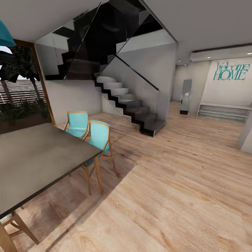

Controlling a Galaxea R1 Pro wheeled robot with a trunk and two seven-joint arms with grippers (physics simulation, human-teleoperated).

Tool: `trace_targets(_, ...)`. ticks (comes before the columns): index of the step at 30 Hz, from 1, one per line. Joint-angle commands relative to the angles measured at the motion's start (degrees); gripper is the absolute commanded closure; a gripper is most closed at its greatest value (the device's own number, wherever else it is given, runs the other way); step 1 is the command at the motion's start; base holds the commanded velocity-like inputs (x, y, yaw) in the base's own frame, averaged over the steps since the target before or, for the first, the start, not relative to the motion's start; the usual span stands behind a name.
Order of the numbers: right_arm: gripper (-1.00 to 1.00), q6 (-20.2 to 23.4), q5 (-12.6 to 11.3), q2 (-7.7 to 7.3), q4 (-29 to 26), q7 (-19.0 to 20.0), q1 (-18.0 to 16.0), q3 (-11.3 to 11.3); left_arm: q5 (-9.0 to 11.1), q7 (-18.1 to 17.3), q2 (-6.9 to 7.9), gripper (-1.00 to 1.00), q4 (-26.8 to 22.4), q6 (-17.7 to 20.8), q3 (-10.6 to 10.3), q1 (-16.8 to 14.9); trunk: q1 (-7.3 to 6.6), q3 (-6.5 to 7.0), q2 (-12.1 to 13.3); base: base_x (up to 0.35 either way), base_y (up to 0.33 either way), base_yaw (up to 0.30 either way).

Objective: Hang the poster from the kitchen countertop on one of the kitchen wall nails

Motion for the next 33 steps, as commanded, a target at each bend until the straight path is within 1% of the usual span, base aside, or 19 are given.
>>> trace_targets(1, -1.00, -0.33, -0.30, -0.33, -0.33, 0.01, -0.34, -0.33, -0.20, 0.02, -0.33, -1.00, -0.33, -0.01, 0.31, 0.33, 0.00, -0.03, -0.01, 0.000, 0.000, 0.000)
trace_targets(2, -1.00, -0.58, -0.28, -0.63, -0.66, 0.03, -0.67, -0.33, -0.14, 0.00, -0.65, -1.00, -0.65, -0.03, 0.23, 0.65, 0.00, -0.03, -0.01, 0.000, 0.000, 0.000)
trace_targets(8, -1.00, -0.62, -0.26, -0.61, -1.79, 0.04, -2.64, -0.29, -0.10, -0.02, -2.58, -1.00, -2.55, -0.04, 0.17, 2.59, 0.00, -0.03, -0.01, 0.000, 0.000, 0.000)
trace_targets(9, -1.00, -0.62, -0.26, -0.61, -1.79, 0.04, -2.69, -0.29, -0.10, -0.02, -2.72, -1.00, -2.87, -0.04, 0.17, 2.70, 0.00, -0.03, -0.01, 0.000, 0.000, 0.000)
trace_targets(14, -1.00, -0.62, -0.26, -0.61, -1.79, 0.04, -2.69, -0.29, -0.10, -0.02, -2.72, -1.00, -4.48, -0.04, 0.17, 2.70, 0.00, -0.03, -0.01, 0.000, 0.000, 0.000)
trace_targets(27, -1.00, -0.66, -0.24, -0.58, -1.59, 0.05, -2.51, -0.27, -0.06, -0.03, -2.58, -1.00, -4.16, -0.05, 0.12, 2.46, 0.00, -0.03, -0.01, 0.000, 0.000, 0.000)
trace_targets(29, -1.00, -1.31, 0.02, -0.95, -2.25, -0.11, -3.17, -0.24, -0.16, 0.03, -3.08, -1.00, -4.83, 0.03, 0.15, 2.37, 0.00, -0.03, -0.01, 0.000, 0.000, 0.000)
trace_targets(31, -1.00, -1.95, 0.14, -1.11, -2.91, -0.14, -3.83, -0.25, -0.23, 0.06, -3.24, -1.00, -5.47, 0.05, 0.17, 2.33, 0.00, -0.03, -0.01, 0.000, 0.000, 0.000)
trace_targets(33, -1.00, -2.60, 0.06, -1.60, -3.56, -0.11, -4.49, -0.26, -0.31, 0.06, -3.30, -1.00, -6.11, 0.05, 0.29, 2.30, 0.00, -0.03, -0.01, 0.000, 0.000, 0.000)
